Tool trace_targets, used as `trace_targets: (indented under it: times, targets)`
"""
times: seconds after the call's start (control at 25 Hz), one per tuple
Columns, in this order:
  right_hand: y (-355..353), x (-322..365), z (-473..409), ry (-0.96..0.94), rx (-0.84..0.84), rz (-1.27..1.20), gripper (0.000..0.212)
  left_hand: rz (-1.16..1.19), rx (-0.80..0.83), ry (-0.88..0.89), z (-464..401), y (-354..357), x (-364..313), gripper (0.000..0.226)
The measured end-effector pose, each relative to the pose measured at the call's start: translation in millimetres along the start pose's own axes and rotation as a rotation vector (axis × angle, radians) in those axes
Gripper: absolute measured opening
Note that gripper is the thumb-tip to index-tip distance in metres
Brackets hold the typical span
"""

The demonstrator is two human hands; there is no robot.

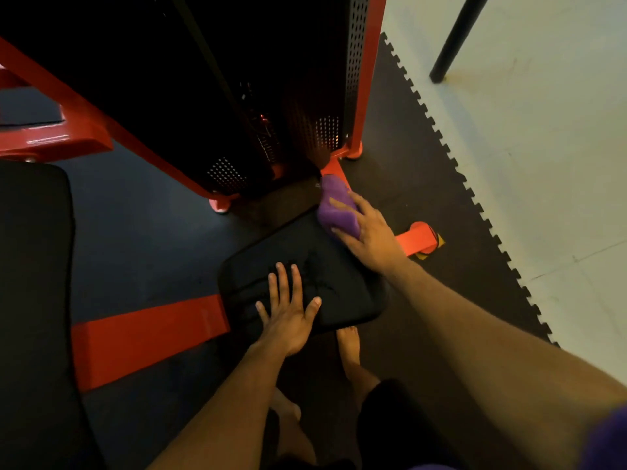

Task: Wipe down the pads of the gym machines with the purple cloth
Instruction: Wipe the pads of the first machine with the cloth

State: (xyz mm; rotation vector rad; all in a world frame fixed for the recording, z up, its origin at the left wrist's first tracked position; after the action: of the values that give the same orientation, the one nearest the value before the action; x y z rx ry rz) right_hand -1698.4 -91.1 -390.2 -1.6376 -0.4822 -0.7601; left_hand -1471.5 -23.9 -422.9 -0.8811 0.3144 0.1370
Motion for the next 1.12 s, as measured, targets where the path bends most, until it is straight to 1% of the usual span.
trace_targets:
  times: [0.04,0.12,0.2,0.28,0.4,0.48,0.52,0.6,0.68,0.72,0.8,0.84,0.92,1.0,1.04,1.12]
  targets:
    - [-9,-3,32,0.031,-0.019,-0.046,0.055,0.003,0.005,0.01,1,-1,1,0.077]
    - [-23,-8,111,0.096,-0.019,-0.097,0.06,-0.001,0.015,0.01,0,-1,2,0.077]
    - [-28,-8,160,0.09,0.043,-0.061,0.063,-0.009,0.02,0.0,-1,0,1,0.078]
    - [-23,-9,144,0.069,0.051,-0.018,0.06,-0.011,0.022,0.001,-2,3,3,0.078]
    - [-5,-2,47,0.056,0.019,-0.002,0.057,-0.009,0.019,0.007,-5,4,5,0.077]
    - [4,3,-13,0.059,0.071,0.013,0.056,-0.017,0.023,0.019,-4,3,5,0.077]
    - [5,4,-25,0.065,0.086,0.001,0.056,-0.016,0.032,0.021,-4,3,5,0.077]
    - [-4,6,-5,0.073,0.029,-0.06,0.057,-0.004,0.054,0.024,-3,2,5,0.078]
    - [-22,9,62,0.127,-0.039,-0.142,0.077,0.011,0.057,0.032,-2,-2,4,0.079]
    - [-28,7,100,0.186,-0.025,-0.174,0.084,0.011,0.056,0.035,-3,-3,4,0.08]
    - [-29,2,150,0.222,0.038,-0.096,0.082,0.017,0.069,0.024,-4,-3,4,0.08]
    - [-25,-3,152,0.223,0.046,-0.026,0.078,0.02,0.077,0.023,-3,-3,3,0.08]
    - [-15,-1,121,0.199,0.026,0.077,0.07,0.021,0.106,0.043,0,-9,3,0.082]
    - [-6,6,59,0.188,0.034,0.148,0.064,-0.009,0.155,0.082,1,-24,4,0.083]
    - [-2,10,29,0.189,0.081,0.156,0.061,-0.025,0.157,0.1,3,-35,7,0.08]
    - [-1,13,-5,0.163,0.207,0.201,0.054,-0.079,0.072,0.128,17,-62,14,0.073]
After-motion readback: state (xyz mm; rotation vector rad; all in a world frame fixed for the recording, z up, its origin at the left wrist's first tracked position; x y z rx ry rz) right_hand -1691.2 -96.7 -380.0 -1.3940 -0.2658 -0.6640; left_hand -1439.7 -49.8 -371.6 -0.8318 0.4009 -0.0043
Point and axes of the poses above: each hand's wrist, its own z-axis away from the middle knuckle, its own y-axis out of the palm, x = y × z, the point moved 5 cm from there along -z, towards the middle knuckle, and after that the axes turned 13 degrees about -x, right-handed, at the moved point
